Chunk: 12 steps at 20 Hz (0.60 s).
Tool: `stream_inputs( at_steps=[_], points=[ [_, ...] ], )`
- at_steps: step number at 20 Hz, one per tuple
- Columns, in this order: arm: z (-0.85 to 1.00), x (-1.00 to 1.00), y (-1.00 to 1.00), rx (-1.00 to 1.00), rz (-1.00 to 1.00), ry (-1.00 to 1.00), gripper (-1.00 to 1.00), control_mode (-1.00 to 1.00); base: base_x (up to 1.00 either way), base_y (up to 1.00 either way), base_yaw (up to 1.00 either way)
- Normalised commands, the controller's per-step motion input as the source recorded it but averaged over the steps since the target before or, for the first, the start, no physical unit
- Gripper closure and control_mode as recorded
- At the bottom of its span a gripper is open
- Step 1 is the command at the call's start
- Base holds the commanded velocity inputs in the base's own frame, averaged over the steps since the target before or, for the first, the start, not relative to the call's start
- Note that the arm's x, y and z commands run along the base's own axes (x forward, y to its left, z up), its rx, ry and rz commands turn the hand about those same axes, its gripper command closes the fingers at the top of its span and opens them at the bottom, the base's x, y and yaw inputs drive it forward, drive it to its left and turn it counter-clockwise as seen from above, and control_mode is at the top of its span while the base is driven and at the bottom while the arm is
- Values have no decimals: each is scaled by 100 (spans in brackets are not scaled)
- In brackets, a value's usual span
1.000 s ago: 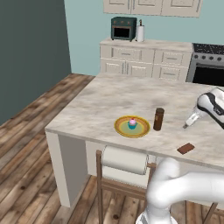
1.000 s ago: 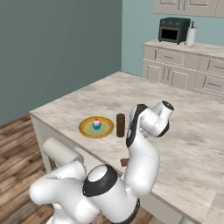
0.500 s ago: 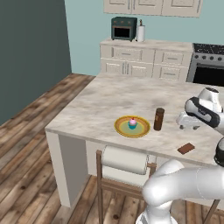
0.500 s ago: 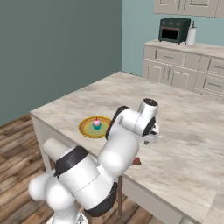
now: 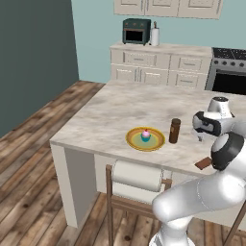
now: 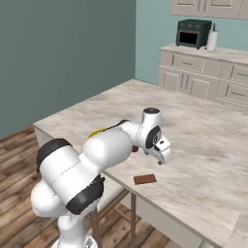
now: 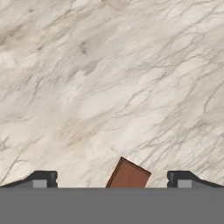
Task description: Take the cinnamon bottle from the cabinet and place it on the dining table, next to the plate with the cupcake. Then take the chocolate from the dining counter and place it on the cupcake plate.
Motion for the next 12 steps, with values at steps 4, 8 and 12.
stream_inputs(
  at_steps=[4, 8, 12],
  points=[
    [-15, -15, 19, 0, -78, 0, -100, -100, 0, 0, 0],
    [-7, -10, 13, 1, -57, 6, -100, -100, 0, 0, 0],
    [-1, -17, 0, 5, -27, 0, -100, -100, 0, 0, 0]
  ],
)
